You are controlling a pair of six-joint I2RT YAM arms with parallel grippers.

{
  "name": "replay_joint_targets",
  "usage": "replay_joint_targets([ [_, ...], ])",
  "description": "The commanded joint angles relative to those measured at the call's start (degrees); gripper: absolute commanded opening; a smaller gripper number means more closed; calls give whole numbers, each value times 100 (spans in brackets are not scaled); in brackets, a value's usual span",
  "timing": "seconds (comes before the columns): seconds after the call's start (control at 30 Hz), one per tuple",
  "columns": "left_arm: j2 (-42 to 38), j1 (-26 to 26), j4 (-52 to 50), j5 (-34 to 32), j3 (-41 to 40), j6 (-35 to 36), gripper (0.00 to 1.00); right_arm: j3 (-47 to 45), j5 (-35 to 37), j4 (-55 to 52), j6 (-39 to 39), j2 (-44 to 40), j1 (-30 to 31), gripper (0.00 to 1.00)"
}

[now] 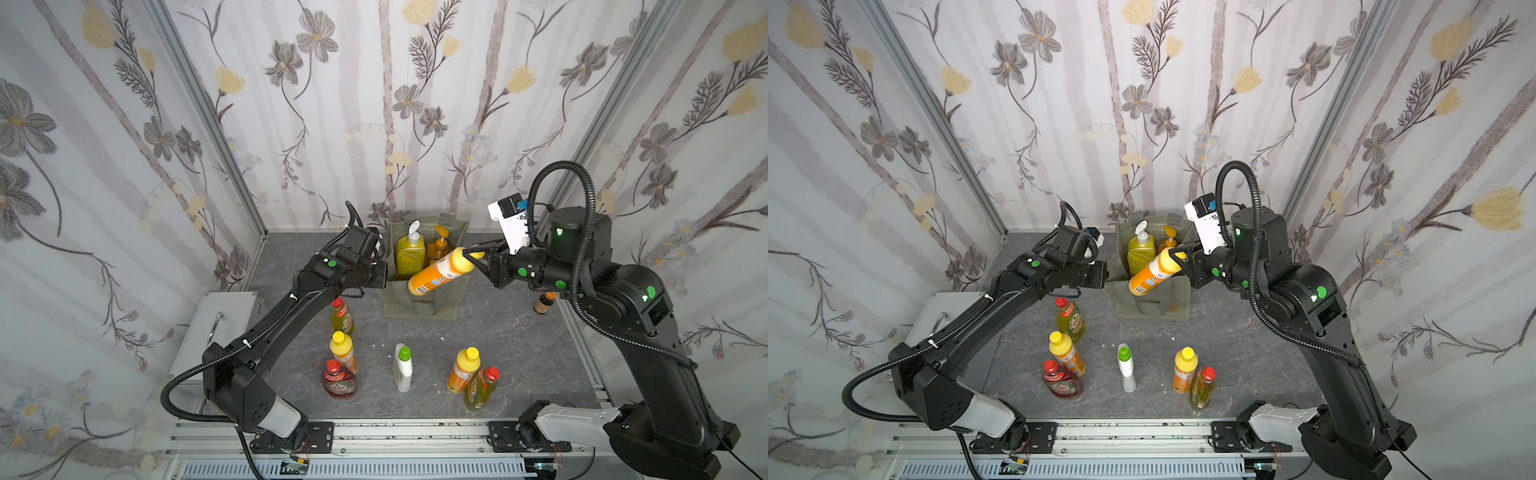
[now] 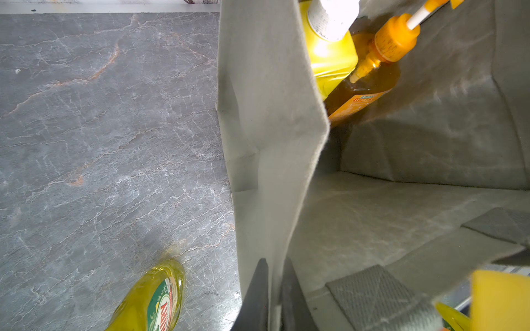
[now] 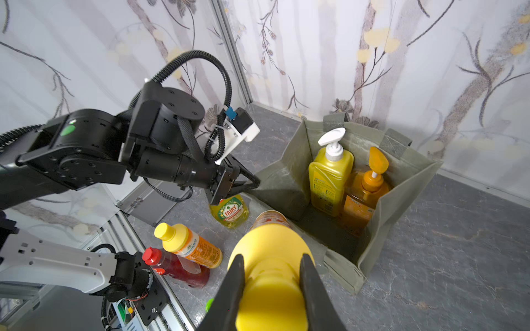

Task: Pack dish soap into the shopping bag
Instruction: Pick up the bottle of dish soap at the center of the board, then place the bottle of dish soap in the shopping bag.

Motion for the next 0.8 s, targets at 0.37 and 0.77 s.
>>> replay_joint_targets([
  [0.37,-161,-1,101,218,-51,-67,0,406,319,866,-181,703,-533,4],
  [0.77,-149,0,291,429,-42,-120,0,-1053,2047,1602,-246,1055,-199,4],
])
